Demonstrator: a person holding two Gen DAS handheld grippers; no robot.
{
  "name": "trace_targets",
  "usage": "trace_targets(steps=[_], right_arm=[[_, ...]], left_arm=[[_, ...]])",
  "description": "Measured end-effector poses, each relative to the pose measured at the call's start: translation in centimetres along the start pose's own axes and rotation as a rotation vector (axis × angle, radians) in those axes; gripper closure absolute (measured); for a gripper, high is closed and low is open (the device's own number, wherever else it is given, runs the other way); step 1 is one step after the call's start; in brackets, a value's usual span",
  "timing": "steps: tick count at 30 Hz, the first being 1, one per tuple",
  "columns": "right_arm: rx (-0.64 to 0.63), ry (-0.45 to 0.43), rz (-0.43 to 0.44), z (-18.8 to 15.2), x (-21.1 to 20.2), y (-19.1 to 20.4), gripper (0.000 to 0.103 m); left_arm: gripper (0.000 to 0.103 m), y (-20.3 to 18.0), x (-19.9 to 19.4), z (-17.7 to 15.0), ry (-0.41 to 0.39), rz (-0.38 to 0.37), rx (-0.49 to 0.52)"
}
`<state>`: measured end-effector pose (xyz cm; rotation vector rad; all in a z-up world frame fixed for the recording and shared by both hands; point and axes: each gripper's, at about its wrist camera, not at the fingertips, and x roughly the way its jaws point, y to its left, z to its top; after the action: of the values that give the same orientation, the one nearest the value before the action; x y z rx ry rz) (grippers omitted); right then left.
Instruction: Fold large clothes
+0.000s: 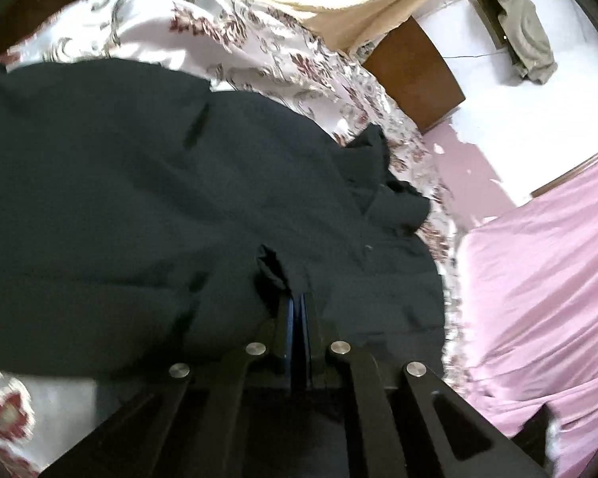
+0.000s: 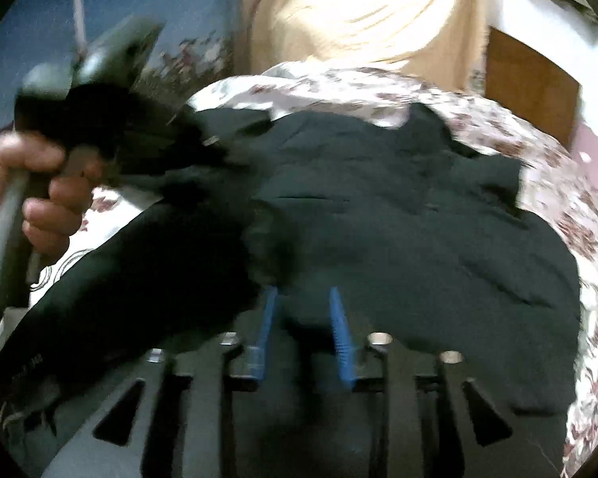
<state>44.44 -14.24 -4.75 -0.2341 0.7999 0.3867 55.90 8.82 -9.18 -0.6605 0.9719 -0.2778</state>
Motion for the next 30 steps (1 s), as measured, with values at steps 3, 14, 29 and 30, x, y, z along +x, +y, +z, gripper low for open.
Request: trace_targets(steps=[3,14,29,30], right_arm=[[0.117,0.002,-0.091,-1.0,-0.6,-5.1,0.061],[0.451,0.164,-0.221,-5.4,5.7,-14.8,0.061],[0.303,-0.017,-0.193,-0.1,5.0,-6.3,0.043],[0.273,-0.032,-0.178,0.5,5.0,-4.9,0.042]], left_arm=[[0.098,0.4,0.1,-0.2,-0.034,0.104,0.087],[0.097,2.4,1.5,-1.0,-0.028,0.191,0.160],[0.026,5.4,-12.0,-4.3,-0.108,0.189,0.070],[0.015,6.2,-13.3,-4.6,-0.142,0.192,0.040]])
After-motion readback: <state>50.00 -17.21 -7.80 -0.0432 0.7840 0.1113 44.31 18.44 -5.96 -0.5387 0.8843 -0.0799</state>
